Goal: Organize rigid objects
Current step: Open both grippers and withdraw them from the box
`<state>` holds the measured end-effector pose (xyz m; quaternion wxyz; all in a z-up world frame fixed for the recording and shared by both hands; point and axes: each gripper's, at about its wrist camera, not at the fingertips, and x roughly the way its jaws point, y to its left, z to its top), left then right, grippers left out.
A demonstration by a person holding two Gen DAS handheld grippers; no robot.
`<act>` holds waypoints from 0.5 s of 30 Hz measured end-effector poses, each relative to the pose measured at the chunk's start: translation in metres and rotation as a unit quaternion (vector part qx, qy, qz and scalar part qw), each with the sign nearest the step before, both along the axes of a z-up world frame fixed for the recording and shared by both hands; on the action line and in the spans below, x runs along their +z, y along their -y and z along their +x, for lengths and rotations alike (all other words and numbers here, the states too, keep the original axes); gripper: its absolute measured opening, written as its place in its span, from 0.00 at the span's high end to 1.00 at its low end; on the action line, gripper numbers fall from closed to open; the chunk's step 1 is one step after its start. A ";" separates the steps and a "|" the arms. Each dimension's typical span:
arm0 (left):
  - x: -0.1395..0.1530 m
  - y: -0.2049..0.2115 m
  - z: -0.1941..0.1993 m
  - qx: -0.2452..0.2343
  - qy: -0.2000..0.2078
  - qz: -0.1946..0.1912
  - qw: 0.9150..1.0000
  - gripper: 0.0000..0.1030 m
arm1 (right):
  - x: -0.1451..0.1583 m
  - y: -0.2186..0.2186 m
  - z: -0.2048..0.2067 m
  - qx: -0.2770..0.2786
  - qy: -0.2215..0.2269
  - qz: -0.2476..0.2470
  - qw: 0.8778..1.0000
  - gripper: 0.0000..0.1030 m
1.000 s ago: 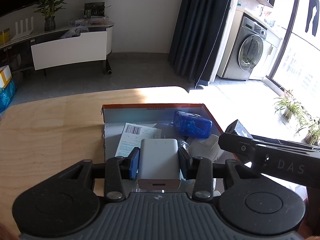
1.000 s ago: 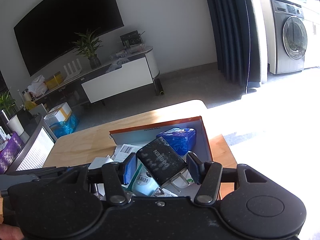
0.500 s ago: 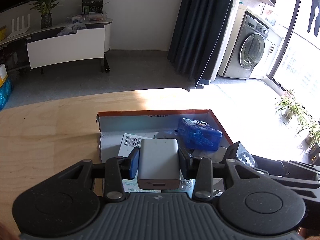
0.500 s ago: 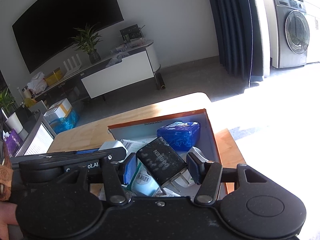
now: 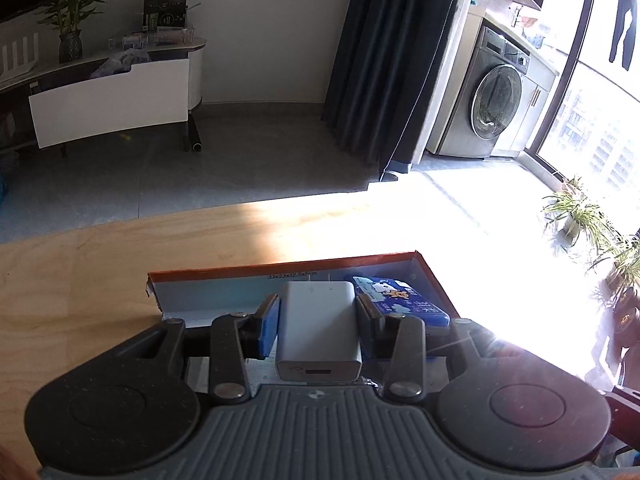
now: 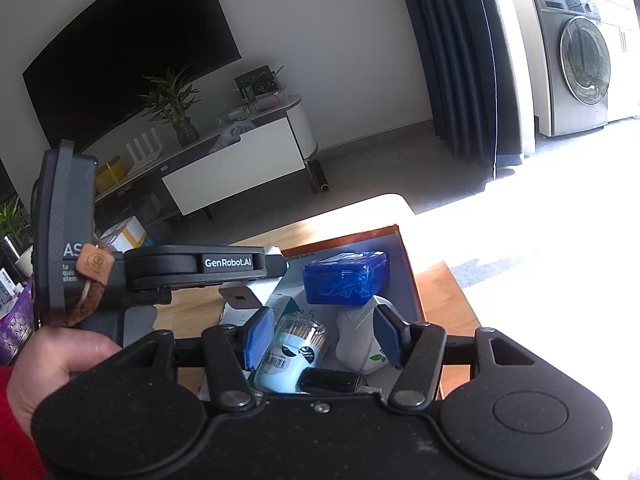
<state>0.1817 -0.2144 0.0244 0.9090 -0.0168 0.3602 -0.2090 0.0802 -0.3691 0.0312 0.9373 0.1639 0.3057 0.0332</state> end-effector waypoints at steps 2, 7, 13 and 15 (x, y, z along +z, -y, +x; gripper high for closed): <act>0.001 0.001 0.000 0.003 0.003 -0.001 1.000 0.58 | 0.000 0.001 -0.003 -0.002 0.002 0.000 1.000 0.34; 0.010 -0.005 -0.013 0.006 0.013 0.001 1.000 0.46 | 0.004 0.001 -0.009 -0.004 0.009 0.004 1.000 0.34; 0.025 -0.016 -0.043 0.020 0.028 0.028 0.999 0.14 | 0.008 -0.001 -0.020 0.002 0.013 -0.002 1.000 0.31; 0.030 -0.022 -0.056 0.026 0.037 0.034 0.998 0.08 | 0.009 -0.002 -0.025 0.003 0.014 -0.007 1.000 0.25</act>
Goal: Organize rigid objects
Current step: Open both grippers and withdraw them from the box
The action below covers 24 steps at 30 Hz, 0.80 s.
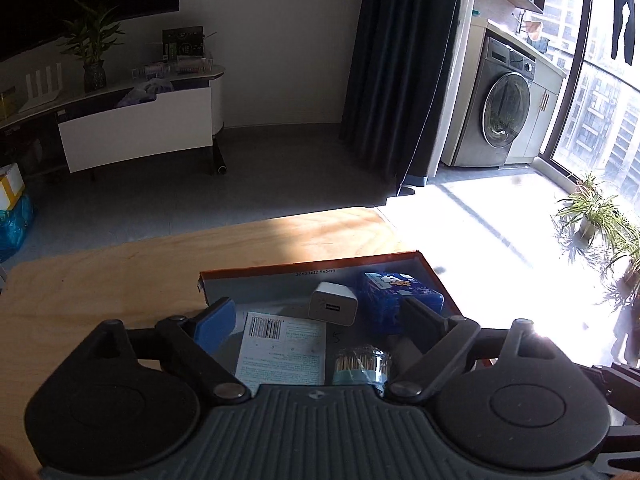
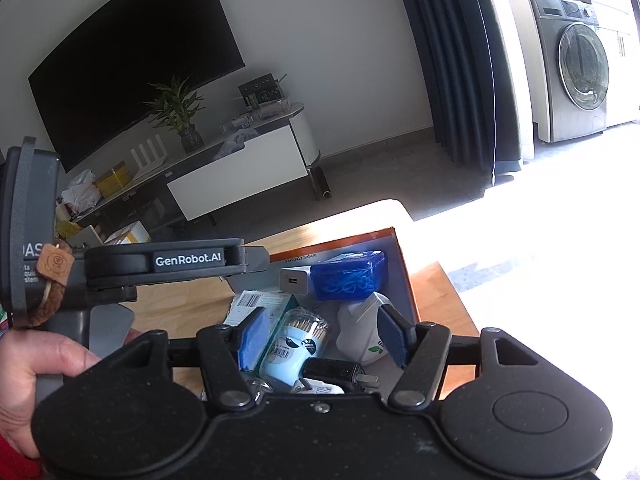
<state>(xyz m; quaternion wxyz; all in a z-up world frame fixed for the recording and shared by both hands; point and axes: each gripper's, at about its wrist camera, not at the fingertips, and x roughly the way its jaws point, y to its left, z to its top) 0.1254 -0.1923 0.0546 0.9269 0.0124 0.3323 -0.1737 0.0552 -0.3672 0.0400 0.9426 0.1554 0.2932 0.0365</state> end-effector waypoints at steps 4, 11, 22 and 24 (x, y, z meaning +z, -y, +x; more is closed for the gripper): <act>0.003 -0.009 -0.025 0.009 0.002 0.010 1.000 0.00 | 0.002 -0.001 -0.012 0.001 -0.003 -0.012 1.000 0.24; -0.005 -0.018 -0.062 0.033 -0.024 0.015 0.999 0.00 | 0.002 -0.003 -0.041 0.009 -0.010 -0.037 0.999 0.20; -0.012 -0.020 -0.108 0.052 -0.034 0.020 0.998 0.00 | 0.000 -0.003 -0.087 0.009 -0.014 -0.052 0.999 0.18; -0.013 -0.019 -0.119 0.055 -0.030 0.023 0.998 0.00 | -0.001 -0.004 -0.093 0.010 -0.014 -0.055 0.998 0.18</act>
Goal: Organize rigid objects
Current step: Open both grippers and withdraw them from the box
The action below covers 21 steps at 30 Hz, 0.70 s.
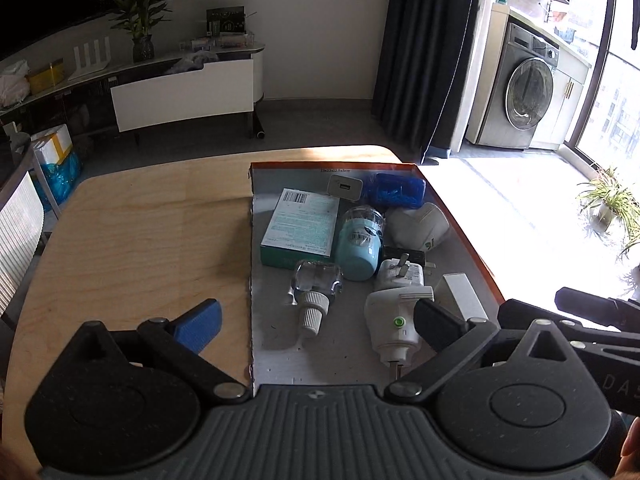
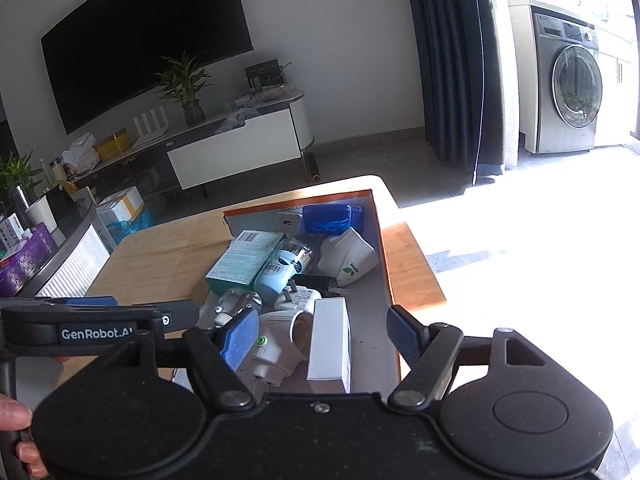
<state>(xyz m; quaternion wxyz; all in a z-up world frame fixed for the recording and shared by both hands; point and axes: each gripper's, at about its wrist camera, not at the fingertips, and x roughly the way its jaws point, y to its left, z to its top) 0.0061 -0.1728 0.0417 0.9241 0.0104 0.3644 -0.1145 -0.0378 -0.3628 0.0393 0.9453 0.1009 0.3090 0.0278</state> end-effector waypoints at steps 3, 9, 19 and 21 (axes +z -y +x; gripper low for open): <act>-0.002 -0.001 -0.011 0.004 -0.001 -0.001 1.000 0.00 | -0.001 -0.002 -0.010 0.001 0.000 -0.006 1.000 0.17; -0.009 -0.006 -0.029 0.024 -0.004 0.002 1.000 0.00 | -0.002 -0.006 -0.024 0.007 -0.003 -0.016 1.000 0.16; -0.012 -0.008 -0.046 0.035 -0.005 -0.006 0.999 0.00 | -0.001 -0.012 -0.034 0.008 -0.009 -0.024 1.000 0.15; -0.012 -0.007 -0.048 0.033 -0.003 -0.006 0.999 0.00 | 0.000 -0.013 -0.035 0.010 -0.009 -0.027 1.000 0.15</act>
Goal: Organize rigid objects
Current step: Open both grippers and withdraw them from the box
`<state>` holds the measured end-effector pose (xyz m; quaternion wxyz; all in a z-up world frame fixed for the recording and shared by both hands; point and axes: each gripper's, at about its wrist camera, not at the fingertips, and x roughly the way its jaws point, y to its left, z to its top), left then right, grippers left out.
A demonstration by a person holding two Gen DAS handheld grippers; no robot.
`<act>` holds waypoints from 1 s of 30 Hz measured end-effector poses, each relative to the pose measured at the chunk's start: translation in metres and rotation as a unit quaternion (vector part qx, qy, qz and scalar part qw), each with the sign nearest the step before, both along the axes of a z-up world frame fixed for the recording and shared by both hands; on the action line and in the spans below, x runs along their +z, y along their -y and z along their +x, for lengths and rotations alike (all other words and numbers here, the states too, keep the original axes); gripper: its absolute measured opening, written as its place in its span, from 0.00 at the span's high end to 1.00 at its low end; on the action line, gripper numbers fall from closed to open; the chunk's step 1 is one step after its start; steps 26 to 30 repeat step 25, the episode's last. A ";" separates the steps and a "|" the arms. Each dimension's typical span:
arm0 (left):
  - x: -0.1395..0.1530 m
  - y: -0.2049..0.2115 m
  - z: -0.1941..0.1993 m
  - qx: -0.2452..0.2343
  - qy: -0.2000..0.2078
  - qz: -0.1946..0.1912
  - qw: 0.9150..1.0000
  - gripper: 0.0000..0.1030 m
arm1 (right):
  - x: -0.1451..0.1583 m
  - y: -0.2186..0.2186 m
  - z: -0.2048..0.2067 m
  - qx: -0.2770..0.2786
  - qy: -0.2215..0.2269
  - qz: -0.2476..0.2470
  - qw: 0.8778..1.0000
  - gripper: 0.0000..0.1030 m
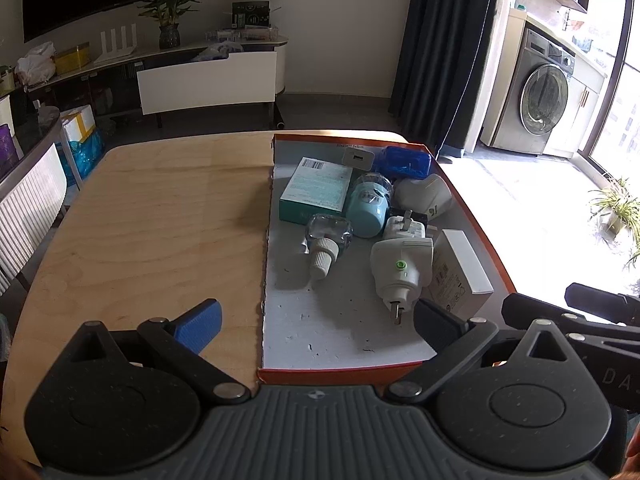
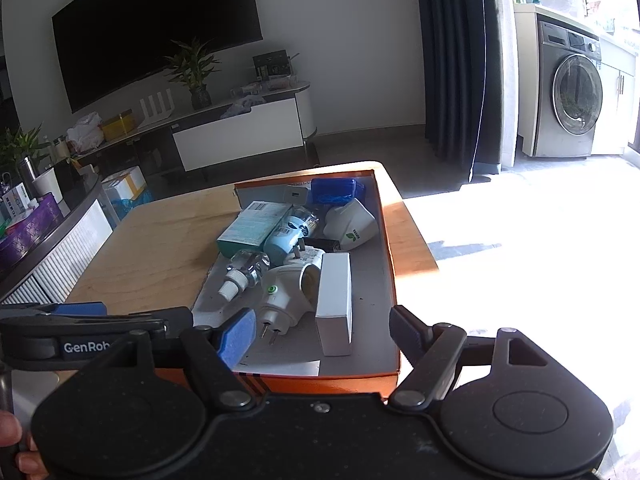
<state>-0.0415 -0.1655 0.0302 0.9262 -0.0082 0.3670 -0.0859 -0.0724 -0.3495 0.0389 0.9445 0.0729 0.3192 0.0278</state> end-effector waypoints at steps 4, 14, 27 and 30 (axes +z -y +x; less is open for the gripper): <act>-0.001 0.000 -0.001 0.002 0.001 0.003 1.000 0.00 | 0.001 -0.002 -0.001 0.002 0.001 -0.003 1.000 0.14; -0.007 0.000 0.001 0.002 -0.006 -0.004 1.000 0.00 | -0.003 -0.002 0.002 0.000 -0.005 -0.004 1.000 0.14; -0.010 0.000 0.004 -0.004 -0.022 -0.009 1.000 0.00 | -0.006 -0.001 0.005 -0.004 -0.009 -0.001 1.000 0.14; -0.010 0.000 0.004 -0.004 -0.022 -0.009 1.000 0.00 | -0.006 -0.001 0.005 -0.004 -0.009 -0.001 1.000 0.14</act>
